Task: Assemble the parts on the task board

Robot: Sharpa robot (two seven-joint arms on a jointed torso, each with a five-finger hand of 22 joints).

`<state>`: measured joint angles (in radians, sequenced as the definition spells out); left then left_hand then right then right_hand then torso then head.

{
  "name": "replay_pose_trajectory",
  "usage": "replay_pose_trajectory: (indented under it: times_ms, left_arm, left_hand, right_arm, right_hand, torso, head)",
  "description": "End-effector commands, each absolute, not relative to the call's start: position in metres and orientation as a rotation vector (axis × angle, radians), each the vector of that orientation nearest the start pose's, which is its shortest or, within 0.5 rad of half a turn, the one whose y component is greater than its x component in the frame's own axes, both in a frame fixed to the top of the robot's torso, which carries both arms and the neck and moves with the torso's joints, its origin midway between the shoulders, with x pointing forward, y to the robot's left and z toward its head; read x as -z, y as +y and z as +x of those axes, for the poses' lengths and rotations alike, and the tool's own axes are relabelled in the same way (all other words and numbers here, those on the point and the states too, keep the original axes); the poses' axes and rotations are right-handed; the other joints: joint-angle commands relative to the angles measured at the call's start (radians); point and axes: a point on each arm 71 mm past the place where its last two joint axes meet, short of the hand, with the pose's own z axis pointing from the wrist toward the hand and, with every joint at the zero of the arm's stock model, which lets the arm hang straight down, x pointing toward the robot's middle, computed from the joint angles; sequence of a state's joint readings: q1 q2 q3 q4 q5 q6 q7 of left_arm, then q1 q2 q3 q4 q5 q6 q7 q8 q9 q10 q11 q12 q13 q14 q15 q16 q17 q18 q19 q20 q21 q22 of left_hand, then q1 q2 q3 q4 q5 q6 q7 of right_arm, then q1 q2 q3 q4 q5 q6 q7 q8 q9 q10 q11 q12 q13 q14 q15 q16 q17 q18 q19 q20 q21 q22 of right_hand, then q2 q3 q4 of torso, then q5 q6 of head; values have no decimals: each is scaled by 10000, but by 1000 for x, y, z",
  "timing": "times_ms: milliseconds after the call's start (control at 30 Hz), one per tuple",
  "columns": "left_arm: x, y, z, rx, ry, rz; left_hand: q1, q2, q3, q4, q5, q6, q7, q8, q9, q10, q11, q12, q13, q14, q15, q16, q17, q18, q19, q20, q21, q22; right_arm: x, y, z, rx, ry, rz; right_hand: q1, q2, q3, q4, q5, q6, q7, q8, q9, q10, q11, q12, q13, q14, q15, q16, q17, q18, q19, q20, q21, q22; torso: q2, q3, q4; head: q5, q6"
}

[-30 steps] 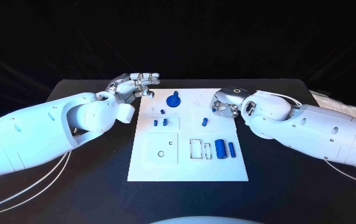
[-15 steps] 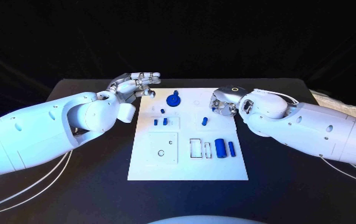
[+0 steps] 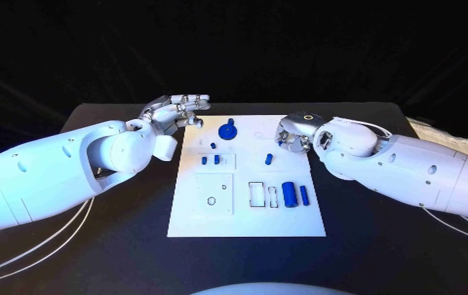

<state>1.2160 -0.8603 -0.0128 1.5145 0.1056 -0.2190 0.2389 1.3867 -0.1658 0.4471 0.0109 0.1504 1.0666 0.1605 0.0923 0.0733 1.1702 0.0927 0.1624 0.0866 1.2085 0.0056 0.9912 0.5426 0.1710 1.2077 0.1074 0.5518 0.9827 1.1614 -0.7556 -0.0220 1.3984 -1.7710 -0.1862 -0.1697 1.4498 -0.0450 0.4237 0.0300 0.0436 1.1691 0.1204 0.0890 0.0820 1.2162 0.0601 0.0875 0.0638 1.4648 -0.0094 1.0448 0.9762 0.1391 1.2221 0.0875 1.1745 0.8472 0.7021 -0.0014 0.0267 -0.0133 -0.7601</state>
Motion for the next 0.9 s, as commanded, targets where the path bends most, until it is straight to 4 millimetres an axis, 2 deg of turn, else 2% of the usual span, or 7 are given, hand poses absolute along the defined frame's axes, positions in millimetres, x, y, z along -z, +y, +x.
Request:
replay_pose_trajectory:
  times_ms: [33,267,433,600,633,733,900]
  left_arm:
    - [172,216,496,15910,15132,-12903]
    - [172,218,496,15885,15108,-12910]
    - [172,218,497,15866,15096,-12918]
    - [172,219,497,15869,15099,-12919]
    - [173,219,497,15870,15099,-12919]
    - [173,219,496,15866,15097,-12923]
    - [173,219,496,15881,15101,-12925]
  left_hand:
    - [22,81,-32,-37,33,76,-15,60,-8,-74,-28,51,7,-91,11,-44,-8,124,-81,0,-36,-9]
    - [36,89,-30,-49,35,76,-14,61,-10,-80,-27,57,7,-96,10,-52,-20,125,-82,-1,-47,-19]
    - [51,96,-28,-61,37,75,-12,61,-11,-86,-26,62,6,-99,10,-59,-32,125,-82,-2,-57,-28]
    - [51,96,-28,-61,37,75,-12,61,-11,-86,-26,62,6,-99,10,-59,-32,125,-82,-2,-57,-28]
    - [51,96,-28,-61,37,75,-12,61,-11,-86,-26,62,6,-99,10,-59,-32,125,-82,-2,-57,-28]
    - [51,96,-28,-61,37,75,-12,61,-11,-86,-26,62,6,-99,10,-59,-32,125,-82,-2,-57,-28]
    - [51,96,-28,-61,37,75,-12,61,-11,-86,-26,62,6,-99,10,-59,-32,125,-82,-2,-57,-28]
  right_arm:
    - [210,-193,499,-3953,16630,-3983]
    - [196,-198,495,-4269,16006,-3506]
    - [188,-199,492,-4565,15826,-3237]
    - [181,-197,484,-5018,15767,-3027]
    - [180,-196,482,-5142,15753,-3007]
    - [177,-188,475,-5516,15706,-3040]
    - [174,-161,456,-6488,15642,-3363]
  right_hand:
    - [-110,-15,59,-14,61,85,16,36,50,75,20,33,18,216,-80,65,37,-39,58,-4,56,52]
    - [-146,-35,134,-51,63,108,15,37,63,112,14,12,13,237,-90,127,86,-52,111,-2,122,142]
    - [-153,-42,167,-68,64,112,16,35,67,119,13,1,10,242,-94,147,101,-54,124,-2,140,163]
    - [-169,-54,206,-87,64,117,20,32,72,131,13,-13,9,250,-99,185,135,-61,146,-1,170,204]
    - [-170,-54,209,-88,64,117,21,32,72,132,13,-14,8,250,-100,189,139,-62,149,-1,174,211]
    - [-177,-57,220,-92,64,119,23,31,74,134,14,-19,8,253,-103,204,154,-65,159,-1,187,230]
    - [-194,-64,248,-102,67,118,29,27,77,137,16,-32,6,259,-110,240,187,-71,184,-2,219,276]
  torso:
    - [-5,2,5]
    - [-1,4,-12]
    - [-12,11,-16]
    - [-2,0,-3]
    - [-1,3,-2]
    - [-2,1,-2]
    - [-2,-1,8]
  head:
    - [5,4]
    - [9,50]
    - [9,18]
    - [45,53]
    - [65,10]
    - [102,11]
    - [203,8]
